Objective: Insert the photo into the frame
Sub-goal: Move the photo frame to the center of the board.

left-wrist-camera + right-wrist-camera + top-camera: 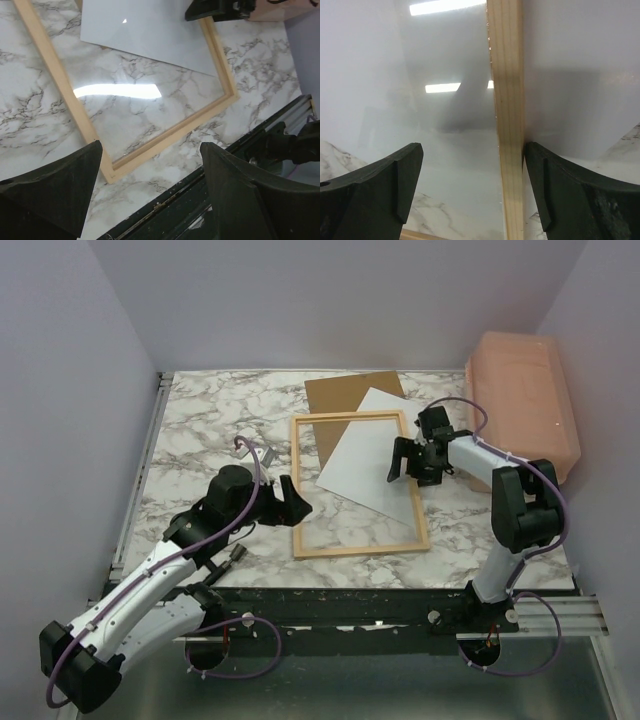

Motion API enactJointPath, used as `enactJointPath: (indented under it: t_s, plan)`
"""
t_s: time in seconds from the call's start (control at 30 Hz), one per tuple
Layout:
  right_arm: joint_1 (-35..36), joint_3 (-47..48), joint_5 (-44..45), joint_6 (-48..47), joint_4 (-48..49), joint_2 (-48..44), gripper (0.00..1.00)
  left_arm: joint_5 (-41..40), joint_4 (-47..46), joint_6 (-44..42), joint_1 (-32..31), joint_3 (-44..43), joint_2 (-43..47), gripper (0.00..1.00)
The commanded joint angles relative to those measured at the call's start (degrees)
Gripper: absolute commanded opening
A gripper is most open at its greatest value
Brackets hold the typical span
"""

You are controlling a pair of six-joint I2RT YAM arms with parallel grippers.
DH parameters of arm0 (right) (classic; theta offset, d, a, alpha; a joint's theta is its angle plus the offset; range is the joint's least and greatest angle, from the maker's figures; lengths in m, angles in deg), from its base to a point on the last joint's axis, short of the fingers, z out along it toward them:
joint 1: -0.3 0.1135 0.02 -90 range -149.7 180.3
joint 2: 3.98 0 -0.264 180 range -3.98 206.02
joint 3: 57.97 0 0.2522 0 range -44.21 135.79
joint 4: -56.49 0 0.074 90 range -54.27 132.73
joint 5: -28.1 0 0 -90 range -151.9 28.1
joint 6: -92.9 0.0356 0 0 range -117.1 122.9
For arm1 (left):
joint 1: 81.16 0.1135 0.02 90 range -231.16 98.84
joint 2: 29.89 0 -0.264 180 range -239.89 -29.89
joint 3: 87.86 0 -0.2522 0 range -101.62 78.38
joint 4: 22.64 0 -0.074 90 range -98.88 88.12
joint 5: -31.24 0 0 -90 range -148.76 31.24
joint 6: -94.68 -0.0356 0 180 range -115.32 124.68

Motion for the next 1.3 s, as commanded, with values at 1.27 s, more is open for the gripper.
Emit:
enactJointPath:
  t_s: [1.27]
  plan:
    - [12.00,5.89,-8.87,10.76,8.36,5.46,0.54,4.61,0.64,-0.19,-0.14,-0.34,1.32,0.72]
